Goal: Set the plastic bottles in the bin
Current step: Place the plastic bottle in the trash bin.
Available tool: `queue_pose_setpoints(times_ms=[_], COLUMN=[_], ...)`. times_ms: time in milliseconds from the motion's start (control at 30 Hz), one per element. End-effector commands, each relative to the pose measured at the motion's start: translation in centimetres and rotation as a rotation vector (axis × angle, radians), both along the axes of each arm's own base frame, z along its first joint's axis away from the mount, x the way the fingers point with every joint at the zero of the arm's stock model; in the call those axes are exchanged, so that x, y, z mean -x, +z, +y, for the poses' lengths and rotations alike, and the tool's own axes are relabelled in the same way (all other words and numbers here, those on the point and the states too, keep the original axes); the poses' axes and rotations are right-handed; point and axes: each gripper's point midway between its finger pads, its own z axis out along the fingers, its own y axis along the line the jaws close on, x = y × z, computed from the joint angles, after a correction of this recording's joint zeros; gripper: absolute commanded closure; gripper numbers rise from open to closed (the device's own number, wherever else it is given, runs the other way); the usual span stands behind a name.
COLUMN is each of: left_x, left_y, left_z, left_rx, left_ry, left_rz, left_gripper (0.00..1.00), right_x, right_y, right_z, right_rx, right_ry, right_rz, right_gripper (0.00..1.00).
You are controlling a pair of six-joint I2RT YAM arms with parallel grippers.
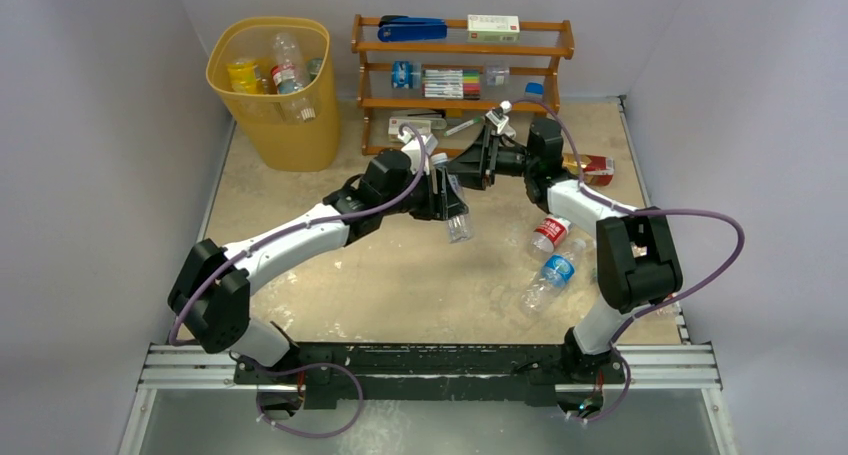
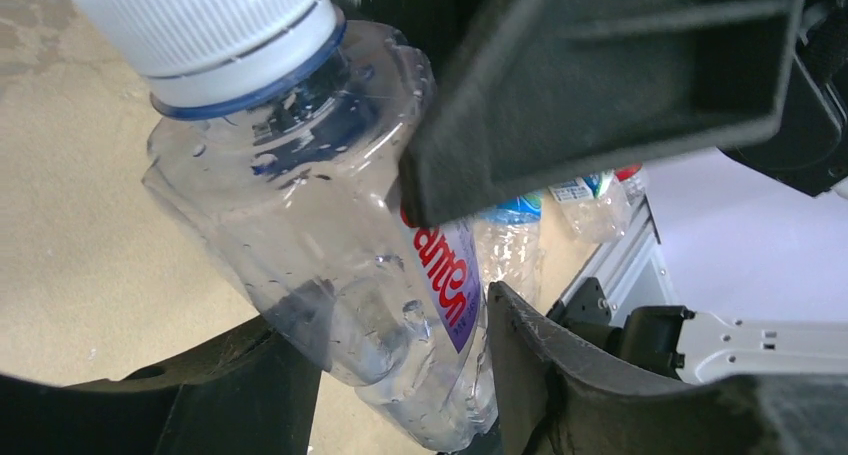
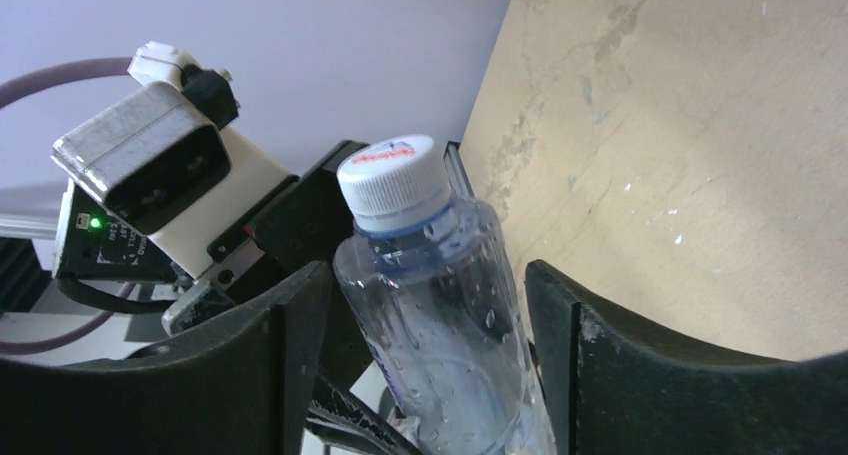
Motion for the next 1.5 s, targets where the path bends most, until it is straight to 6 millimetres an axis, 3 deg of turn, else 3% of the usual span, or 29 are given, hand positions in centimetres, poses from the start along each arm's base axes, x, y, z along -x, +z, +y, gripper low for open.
queue_pose_setpoints(times_ms=[0,267,533,833,1067,1333,1467], left_x=[-1.6,-3.3,-6.5,-11.8,-17.1,-21.9,-23.8], left_y=[3.2,4.7,7.7,11.9,17.3,25.8,27.8], left_z=[0.0,2.9,8.6,14.5,19.6,26.2,29.8], left_rx=[0.003,-0.036,-0.043,-0.074,0.03,0.266,0.332], left_ry=[0.028,0.074,0.171,0.293,0.428,0.554,0.616], left_rz=[-0.102,-0.119,-0.154,-0.209,-0.271,-0.42,-0.457], left_gripper=[0.49,0.49,0.48,0.46,0.45,0.44,0.44], right_x=[1.8,0.9,0.1,1.7,2.4,2.7,2.9], right_y=[2.0,2.0,1.2,-0.4,-1.1,-1.7,-1.9], right_z=[0.1,-1.3,-5.5,-6.3,-6.4,-6.4,-6.4], right_rx=[-0.018,0.102,0.178,0.194,0.198,0.202,0.203], right_ry=[0.056,-0.03,-0.194,-0.202,-0.191,-0.185,-0.181], right_rz=[-0.044,-0.085,-0.075,-0.052,-0.045,-0.037,-0.034], right_gripper=[0.2,0.03,0.0,0.0,0.0,0.0,0.0])
